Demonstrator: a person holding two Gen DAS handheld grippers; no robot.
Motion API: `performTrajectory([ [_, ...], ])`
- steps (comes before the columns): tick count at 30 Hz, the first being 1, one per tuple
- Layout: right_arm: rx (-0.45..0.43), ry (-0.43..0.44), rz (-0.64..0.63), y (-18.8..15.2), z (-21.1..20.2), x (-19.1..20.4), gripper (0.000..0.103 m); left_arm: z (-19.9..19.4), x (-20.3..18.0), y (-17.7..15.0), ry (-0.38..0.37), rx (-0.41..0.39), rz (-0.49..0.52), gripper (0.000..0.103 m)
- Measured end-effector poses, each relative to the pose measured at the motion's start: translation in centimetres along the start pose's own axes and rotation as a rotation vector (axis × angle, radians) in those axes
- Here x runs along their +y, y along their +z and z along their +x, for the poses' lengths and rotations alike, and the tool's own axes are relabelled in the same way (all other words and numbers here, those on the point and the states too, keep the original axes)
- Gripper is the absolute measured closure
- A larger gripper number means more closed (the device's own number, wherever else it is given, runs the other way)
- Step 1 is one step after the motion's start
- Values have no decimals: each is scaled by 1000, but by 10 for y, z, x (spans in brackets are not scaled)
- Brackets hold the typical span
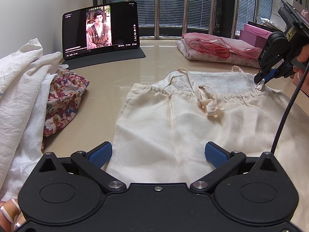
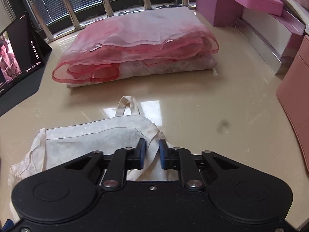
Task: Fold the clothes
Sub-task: 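Fold the held strap onto the camisole body and open the right gripper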
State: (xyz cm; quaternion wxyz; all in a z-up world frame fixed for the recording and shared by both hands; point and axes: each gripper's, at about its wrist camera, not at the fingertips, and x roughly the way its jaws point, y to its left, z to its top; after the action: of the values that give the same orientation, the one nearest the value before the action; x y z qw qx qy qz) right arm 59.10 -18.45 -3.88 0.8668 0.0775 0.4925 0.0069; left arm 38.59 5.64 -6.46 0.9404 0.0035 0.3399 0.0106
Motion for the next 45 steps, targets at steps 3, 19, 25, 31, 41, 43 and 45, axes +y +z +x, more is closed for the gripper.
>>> performTrajectory([
  [3, -20, 15, -5, -1, -5, 0, 93, 0, 0, 0, 0, 0, 0, 0],
  [19, -212, 105, -89, -15, -49, -4, 94, 0, 1, 0, 0, 0, 0, 0],
  [25, -262, 235, -181, -38, -71, 0, 93, 0, 0, 0, 0, 0, 0, 0],
  [31, -208, 176, -106, -34, -61, -11, 55, 0, 1, 0, 0, 0, 0, 0],
  [41, -47, 150, 332, 17, 4, -47, 52, 0, 1, 0, 0, 0, 0, 0],
  [43, -32, 168, 370, 19, 14, -47, 70, 0, 1, 0, 0, 0, 0, 0],
  [45, -26, 192, 385, 20, 20, -45, 85, 0, 1, 0, 0, 0, 0, 0],
])
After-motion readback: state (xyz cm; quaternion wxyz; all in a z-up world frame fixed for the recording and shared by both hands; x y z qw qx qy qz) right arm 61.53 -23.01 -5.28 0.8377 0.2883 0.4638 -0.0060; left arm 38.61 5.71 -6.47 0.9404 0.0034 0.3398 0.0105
